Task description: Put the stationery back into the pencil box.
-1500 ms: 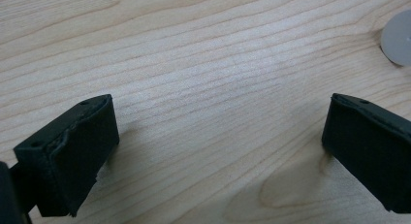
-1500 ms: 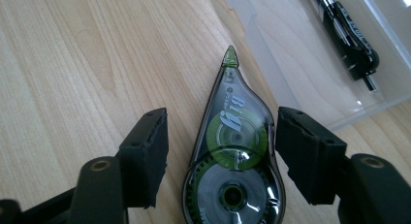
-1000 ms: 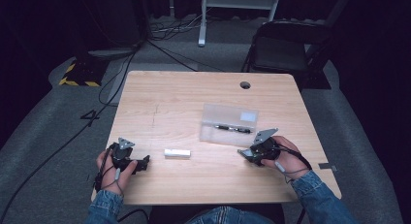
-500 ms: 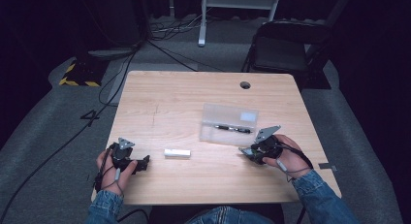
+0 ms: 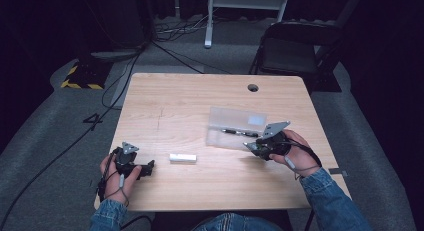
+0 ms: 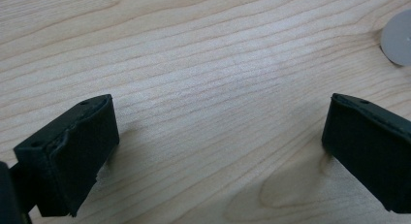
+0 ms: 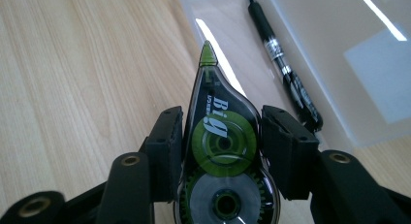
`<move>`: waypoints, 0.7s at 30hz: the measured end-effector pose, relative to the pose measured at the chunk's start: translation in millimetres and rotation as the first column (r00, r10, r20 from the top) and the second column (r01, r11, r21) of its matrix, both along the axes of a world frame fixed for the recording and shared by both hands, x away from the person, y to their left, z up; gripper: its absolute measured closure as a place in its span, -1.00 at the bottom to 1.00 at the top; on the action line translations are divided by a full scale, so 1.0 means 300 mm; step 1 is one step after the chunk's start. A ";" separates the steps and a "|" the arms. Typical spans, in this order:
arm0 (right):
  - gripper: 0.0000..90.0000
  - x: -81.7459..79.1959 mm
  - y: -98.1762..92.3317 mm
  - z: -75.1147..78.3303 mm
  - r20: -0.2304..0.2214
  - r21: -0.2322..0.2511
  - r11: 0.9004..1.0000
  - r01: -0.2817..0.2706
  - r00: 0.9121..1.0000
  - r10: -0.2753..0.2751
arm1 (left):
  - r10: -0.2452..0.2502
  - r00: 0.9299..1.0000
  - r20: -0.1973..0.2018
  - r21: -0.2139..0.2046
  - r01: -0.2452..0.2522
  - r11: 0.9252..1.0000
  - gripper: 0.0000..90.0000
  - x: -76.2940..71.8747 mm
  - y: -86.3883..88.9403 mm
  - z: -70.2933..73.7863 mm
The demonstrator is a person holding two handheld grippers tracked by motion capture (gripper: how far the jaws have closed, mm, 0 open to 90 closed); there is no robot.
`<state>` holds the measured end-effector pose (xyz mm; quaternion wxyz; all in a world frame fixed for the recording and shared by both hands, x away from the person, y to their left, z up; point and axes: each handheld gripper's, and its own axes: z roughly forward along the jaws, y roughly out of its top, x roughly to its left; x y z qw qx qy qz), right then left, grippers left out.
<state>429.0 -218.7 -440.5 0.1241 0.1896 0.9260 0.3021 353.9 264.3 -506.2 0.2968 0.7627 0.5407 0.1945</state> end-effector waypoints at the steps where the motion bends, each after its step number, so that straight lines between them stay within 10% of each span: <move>1: 0.15 0.005 0.003 0.004 -0.001 0.003 1.000 -0.005 1.000 0.005 | 0.000 1.000 0.000 0.000 0.000 1.000 -1.00 0.000 0.000 0.000; 21: 0.15 0.131 0.058 0.001 0.042 -0.002 0.999 -0.040 0.998 0.040 | -0.004 1.000 0.001 0.002 0.004 1.000 -1.00 -0.004 0.002 0.000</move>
